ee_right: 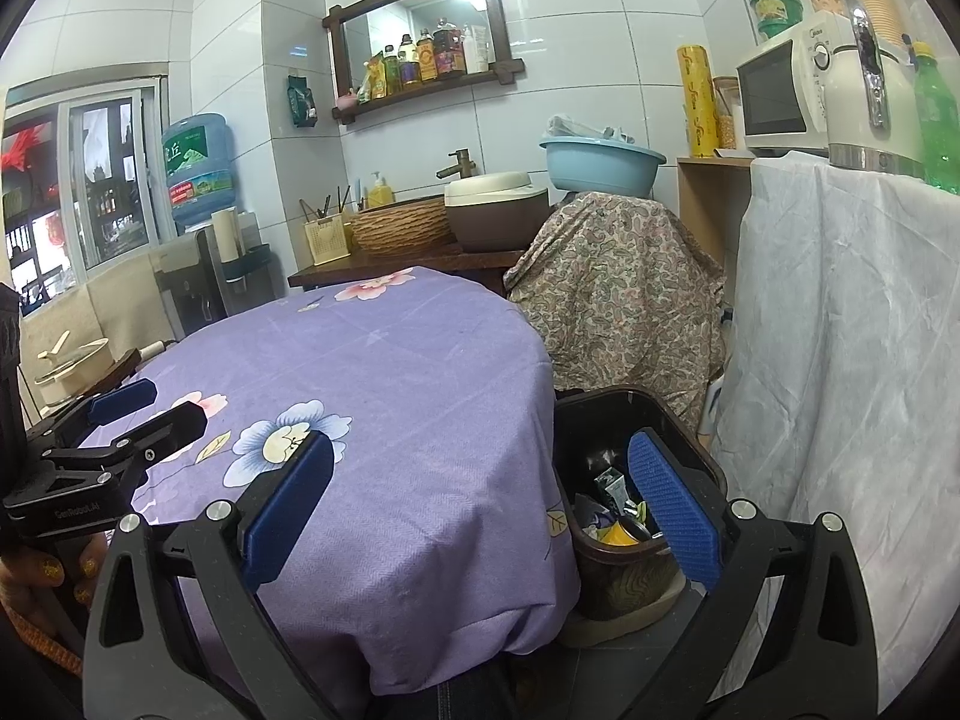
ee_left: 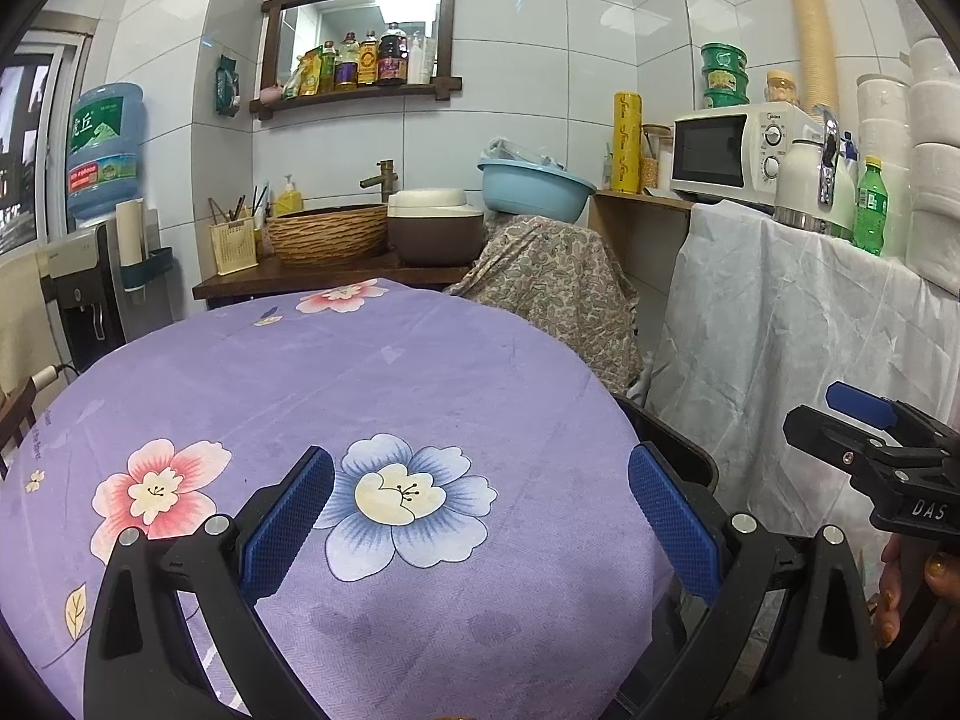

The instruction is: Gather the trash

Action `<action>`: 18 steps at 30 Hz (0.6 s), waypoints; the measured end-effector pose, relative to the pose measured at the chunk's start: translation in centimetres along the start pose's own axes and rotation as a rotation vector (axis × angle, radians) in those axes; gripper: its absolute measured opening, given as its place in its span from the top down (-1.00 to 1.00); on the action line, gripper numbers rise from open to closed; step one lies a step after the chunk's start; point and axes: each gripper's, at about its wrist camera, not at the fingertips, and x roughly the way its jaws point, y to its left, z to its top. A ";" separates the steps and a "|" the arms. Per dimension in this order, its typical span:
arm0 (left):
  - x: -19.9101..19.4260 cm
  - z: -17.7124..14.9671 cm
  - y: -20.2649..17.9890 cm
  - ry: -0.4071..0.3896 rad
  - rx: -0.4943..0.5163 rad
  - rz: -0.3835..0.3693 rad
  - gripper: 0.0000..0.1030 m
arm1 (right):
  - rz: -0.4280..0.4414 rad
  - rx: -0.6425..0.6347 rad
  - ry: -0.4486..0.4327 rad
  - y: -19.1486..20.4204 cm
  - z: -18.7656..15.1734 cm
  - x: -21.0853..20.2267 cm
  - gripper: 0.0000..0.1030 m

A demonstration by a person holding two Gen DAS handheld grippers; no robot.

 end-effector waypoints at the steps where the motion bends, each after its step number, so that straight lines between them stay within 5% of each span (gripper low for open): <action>1: 0.0 0.0 0.0 0.000 0.000 -0.001 -0.89 | 0.000 0.001 0.001 0.0 -0.1 0.0 -0.89; 18: 0.0 0.0 0.0 0.002 0.001 -0.001 -0.89 | 0.001 0.001 0.008 0.0 0.1 0.1 -0.89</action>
